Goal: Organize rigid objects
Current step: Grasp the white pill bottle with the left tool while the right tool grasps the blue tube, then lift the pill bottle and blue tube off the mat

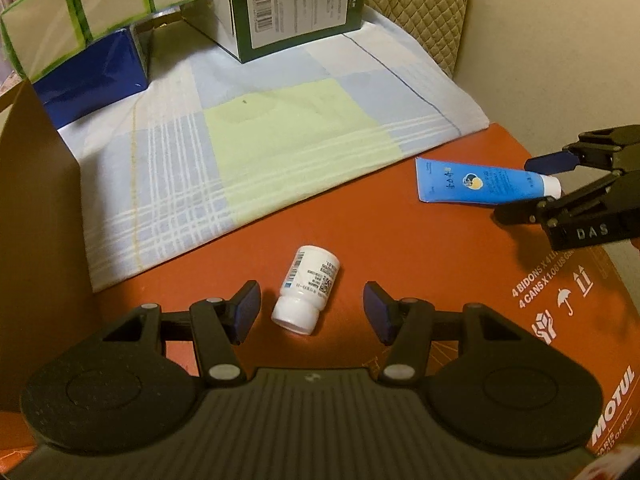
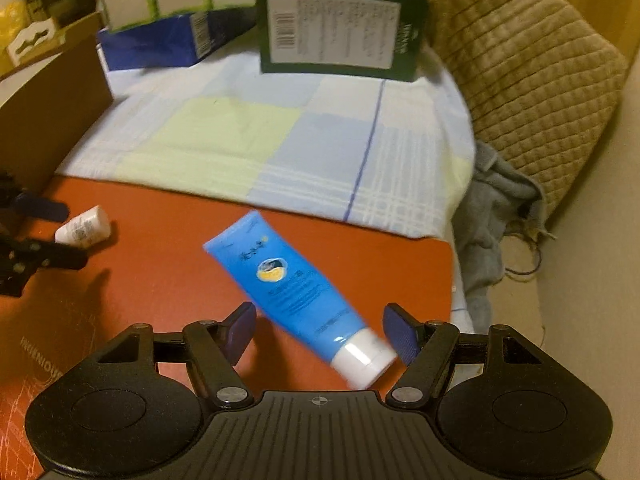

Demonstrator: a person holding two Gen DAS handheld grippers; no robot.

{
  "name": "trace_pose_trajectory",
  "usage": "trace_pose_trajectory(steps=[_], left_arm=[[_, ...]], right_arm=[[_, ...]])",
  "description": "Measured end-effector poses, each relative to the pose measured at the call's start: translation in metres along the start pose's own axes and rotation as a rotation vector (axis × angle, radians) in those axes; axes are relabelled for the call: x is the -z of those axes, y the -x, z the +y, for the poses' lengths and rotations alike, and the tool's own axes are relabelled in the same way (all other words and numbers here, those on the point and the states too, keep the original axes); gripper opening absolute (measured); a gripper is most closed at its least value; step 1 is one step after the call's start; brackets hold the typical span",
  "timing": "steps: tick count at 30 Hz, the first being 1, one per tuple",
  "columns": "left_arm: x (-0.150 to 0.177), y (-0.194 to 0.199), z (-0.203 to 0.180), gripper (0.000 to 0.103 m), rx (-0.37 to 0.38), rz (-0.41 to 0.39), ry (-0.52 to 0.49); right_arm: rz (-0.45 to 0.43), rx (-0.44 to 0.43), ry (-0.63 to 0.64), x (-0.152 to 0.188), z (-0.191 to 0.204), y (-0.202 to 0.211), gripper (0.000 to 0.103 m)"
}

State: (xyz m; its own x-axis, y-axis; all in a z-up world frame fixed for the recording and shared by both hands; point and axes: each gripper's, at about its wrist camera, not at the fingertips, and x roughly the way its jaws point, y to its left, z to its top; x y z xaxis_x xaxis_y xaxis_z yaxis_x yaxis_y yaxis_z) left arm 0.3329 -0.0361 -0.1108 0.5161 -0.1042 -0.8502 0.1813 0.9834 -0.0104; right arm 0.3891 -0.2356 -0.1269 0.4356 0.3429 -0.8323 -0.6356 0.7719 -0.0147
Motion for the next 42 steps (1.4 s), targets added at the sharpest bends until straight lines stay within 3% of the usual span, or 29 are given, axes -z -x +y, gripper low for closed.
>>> trace_pose_trajectory(steps=[3,7,14,19,22,34,42], left_arm=[[-0.002,-0.004,0.0,0.052,0.009,0.009,-0.006],[-0.005,-0.01,0.003,0.044,0.016,0.016,-0.005],[-0.009,-0.017,0.007,0.035,0.024,0.015,-0.006],[-0.01,-0.017,0.008,0.023,0.028,0.011,-0.005],[-0.007,-0.015,0.008,0.023,0.028,0.011,0.004],[0.026,0.008,0.007,0.023,0.032,0.023,0.032],[0.066,0.037,0.013,0.023,0.017,0.037,0.069]], right_arm=[[-0.002,-0.025,-0.017,0.001,0.004,0.001,0.066],[0.003,-0.063,-0.043,0.003,0.016,0.003,0.047],[-0.013,-0.085,-0.062,0.002,0.038,-0.002,0.046],[-0.028,-0.06,-0.086,-0.004,0.042,-0.008,0.046],[-0.032,-0.048,-0.09,-0.006,0.046,-0.009,0.037],[-0.004,-0.118,-0.034,0.013,0.085,0.007,0.036],[0.005,-0.237,0.05,0.044,0.11,0.026,0.036]])
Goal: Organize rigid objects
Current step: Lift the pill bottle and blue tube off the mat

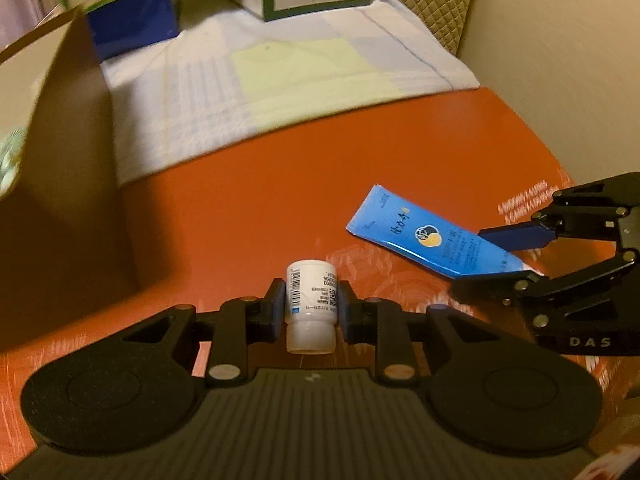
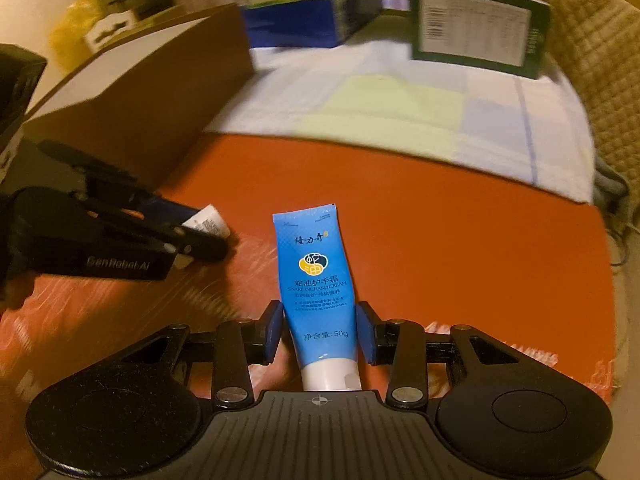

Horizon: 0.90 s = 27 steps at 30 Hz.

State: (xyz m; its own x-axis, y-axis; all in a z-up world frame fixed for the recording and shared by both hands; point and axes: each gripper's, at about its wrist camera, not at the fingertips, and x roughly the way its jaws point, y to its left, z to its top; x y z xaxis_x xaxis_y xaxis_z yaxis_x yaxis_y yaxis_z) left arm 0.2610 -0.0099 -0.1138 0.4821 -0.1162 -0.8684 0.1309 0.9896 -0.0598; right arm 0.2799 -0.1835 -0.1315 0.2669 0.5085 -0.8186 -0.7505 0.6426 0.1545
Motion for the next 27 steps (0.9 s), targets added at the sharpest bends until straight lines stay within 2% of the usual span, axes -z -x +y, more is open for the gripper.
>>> trace_pose_trajectory(steps=[6,17,27], left_arm=[[0.027,0.018,0.009,0.023,-0.013,0.011,0.05],[0.053,0.043,0.024,0.023,-0.042,-0.006,0.125],[0.066,0.067,0.035,0.023,-0.048,-0.033,0.157]], right_arm=[[0.0,-0.025,0.029,0.012,0.017,0.004,0.036],[-0.014,0.081,0.108,0.016,0.043,-0.002,0.036],[-0.007,0.121,0.074,0.018,0.057,-0.003,0.036]])
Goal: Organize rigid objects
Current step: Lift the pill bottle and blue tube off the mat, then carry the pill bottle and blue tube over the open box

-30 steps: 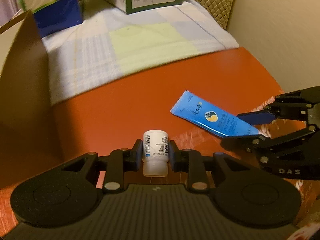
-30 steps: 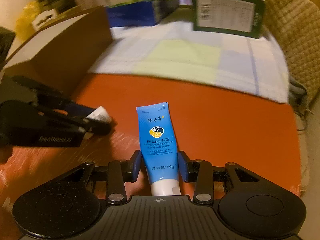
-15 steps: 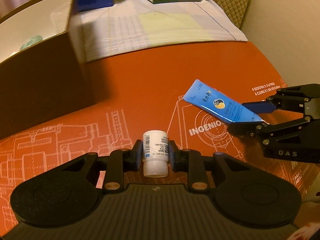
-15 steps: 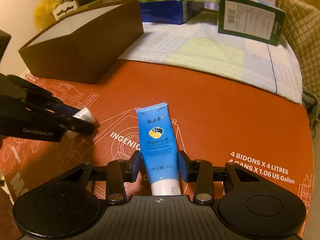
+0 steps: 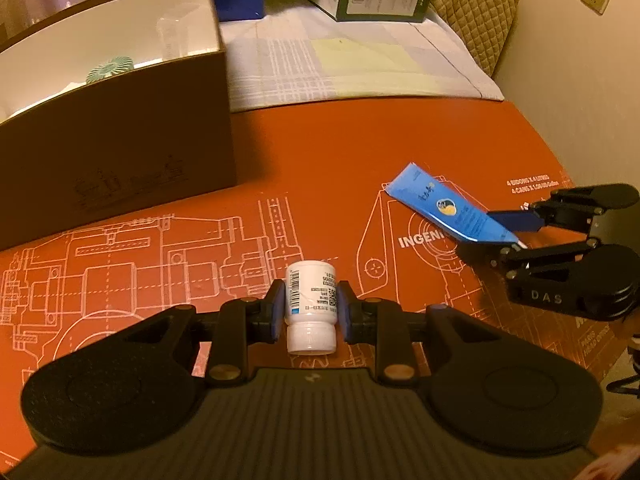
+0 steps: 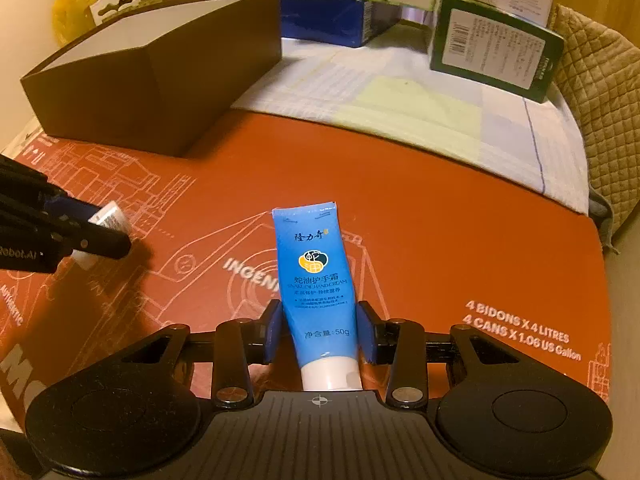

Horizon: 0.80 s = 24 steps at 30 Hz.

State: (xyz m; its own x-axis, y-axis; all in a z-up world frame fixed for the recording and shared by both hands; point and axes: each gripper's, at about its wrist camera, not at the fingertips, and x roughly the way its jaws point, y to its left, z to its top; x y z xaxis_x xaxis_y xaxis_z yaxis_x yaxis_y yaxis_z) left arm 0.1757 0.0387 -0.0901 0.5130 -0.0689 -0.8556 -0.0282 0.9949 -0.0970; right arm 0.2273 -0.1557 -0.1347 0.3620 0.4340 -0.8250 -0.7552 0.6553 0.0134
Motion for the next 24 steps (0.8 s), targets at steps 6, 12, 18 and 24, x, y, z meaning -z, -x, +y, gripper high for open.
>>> trace_pose_trajectory(steps=[6,12,18,24], left_arm=[[0.004,0.012,0.011,0.023,0.012,-0.014,0.033],[0.005,0.032,0.024,0.023,0.019,-0.05,0.055],[0.003,0.064,0.04,0.023,0.022,-0.114,0.081],[-0.007,0.097,0.065,0.023,0.007,-0.19,0.109]], right_arm=[[0.022,-0.021,-0.056,0.001,0.006,0.006,0.035],[0.033,-0.138,-0.225,-0.003,-0.001,0.017,0.034],[-0.044,-0.176,-0.223,-0.025,0.012,0.047,0.034],[-0.161,-0.247,-0.177,-0.063,0.037,0.079,0.034]])
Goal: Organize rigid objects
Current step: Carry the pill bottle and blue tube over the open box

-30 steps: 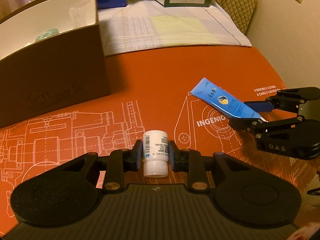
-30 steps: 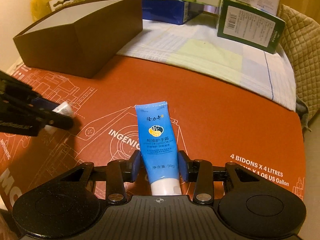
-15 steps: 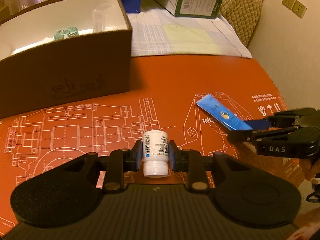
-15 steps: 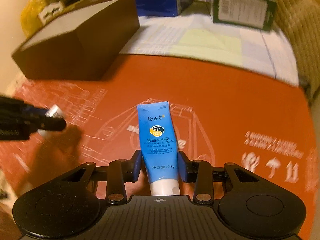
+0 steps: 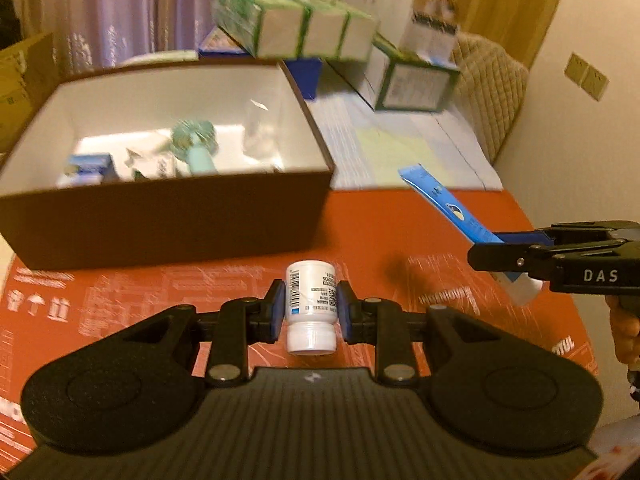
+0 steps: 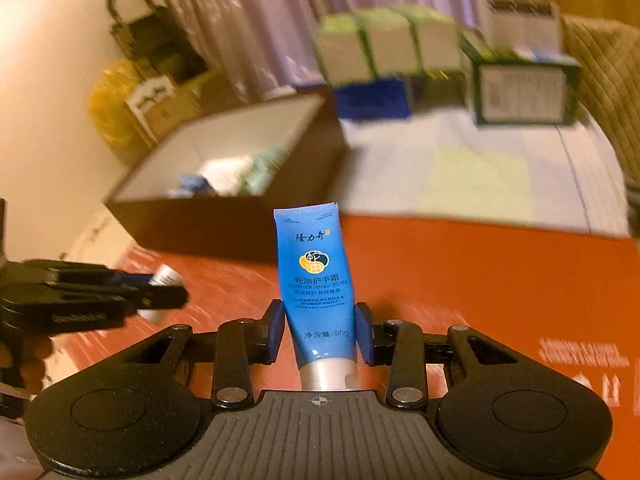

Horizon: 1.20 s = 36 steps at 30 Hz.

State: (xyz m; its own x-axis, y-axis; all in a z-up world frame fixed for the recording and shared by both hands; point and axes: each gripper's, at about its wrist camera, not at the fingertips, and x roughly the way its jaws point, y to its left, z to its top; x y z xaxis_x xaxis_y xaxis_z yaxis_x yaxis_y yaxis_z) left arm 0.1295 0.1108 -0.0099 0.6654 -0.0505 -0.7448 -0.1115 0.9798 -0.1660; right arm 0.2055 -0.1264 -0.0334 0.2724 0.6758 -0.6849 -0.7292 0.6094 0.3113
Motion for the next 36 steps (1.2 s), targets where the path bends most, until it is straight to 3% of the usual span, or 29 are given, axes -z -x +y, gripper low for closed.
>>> trace_pose_trajectory(steps=[8,15,24,36], left_arm=[[-0.036,0.026,0.046,0.023,-0.05,-0.091,0.029],[-0.068,0.03,0.092,0.023,-0.102,-0.141,0.03],[-0.095,0.011,0.144,0.023,-0.134,-0.121,0.042],[-0.118,-0.033,0.189,0.023,-0.146,-0.049,0.038]], right_arm=[[-0.045,-0.121,0.038,-0.046,0.063,-0.033,0.034],[-0.056,-0.141,0.062,-0.087,0.099,-0.079,0.034],[-0.029,-0.119,0.067,-0.122,0.12,-0.138,0.034],[0.032,-0.081,0.075,-0.14,0.134,-0.195,0.034]])
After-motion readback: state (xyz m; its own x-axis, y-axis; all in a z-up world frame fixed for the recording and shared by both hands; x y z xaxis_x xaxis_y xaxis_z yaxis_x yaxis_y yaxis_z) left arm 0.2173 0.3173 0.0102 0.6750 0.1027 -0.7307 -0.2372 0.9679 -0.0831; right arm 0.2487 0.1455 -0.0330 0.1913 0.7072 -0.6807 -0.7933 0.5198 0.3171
